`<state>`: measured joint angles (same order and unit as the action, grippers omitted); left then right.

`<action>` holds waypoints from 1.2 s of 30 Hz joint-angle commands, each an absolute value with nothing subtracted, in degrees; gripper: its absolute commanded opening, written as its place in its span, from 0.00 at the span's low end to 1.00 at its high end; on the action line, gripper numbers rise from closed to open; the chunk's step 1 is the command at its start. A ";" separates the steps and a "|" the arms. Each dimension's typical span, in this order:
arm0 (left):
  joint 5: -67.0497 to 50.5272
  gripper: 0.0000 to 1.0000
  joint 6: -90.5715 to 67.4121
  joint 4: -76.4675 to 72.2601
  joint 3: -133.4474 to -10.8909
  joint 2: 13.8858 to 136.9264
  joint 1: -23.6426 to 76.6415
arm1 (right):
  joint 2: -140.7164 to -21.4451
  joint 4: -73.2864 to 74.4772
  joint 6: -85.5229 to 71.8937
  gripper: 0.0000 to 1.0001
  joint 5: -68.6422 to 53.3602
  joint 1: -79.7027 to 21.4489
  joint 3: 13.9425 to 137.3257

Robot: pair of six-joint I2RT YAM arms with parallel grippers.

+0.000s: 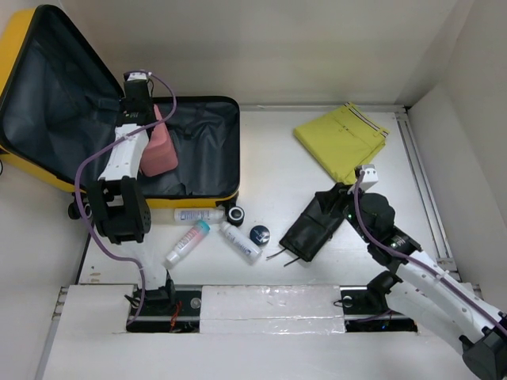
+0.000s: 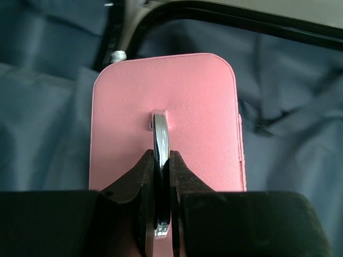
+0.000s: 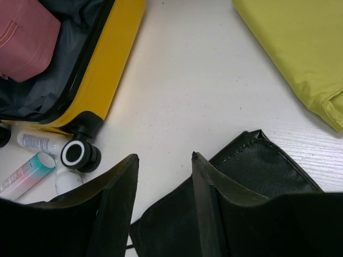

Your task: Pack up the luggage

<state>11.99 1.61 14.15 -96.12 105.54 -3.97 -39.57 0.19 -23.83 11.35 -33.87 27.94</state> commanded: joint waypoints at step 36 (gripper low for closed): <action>34.89 0.13 -12.65 -2.11 -102.67 91.40 45.42 | -53.42 10.07 -26.00 0.00 22.93 -31.82 48.15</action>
<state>31.99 -10.13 0.27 -103.83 89.91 41.21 -50.76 4.38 -25.34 19.07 -33.28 43.22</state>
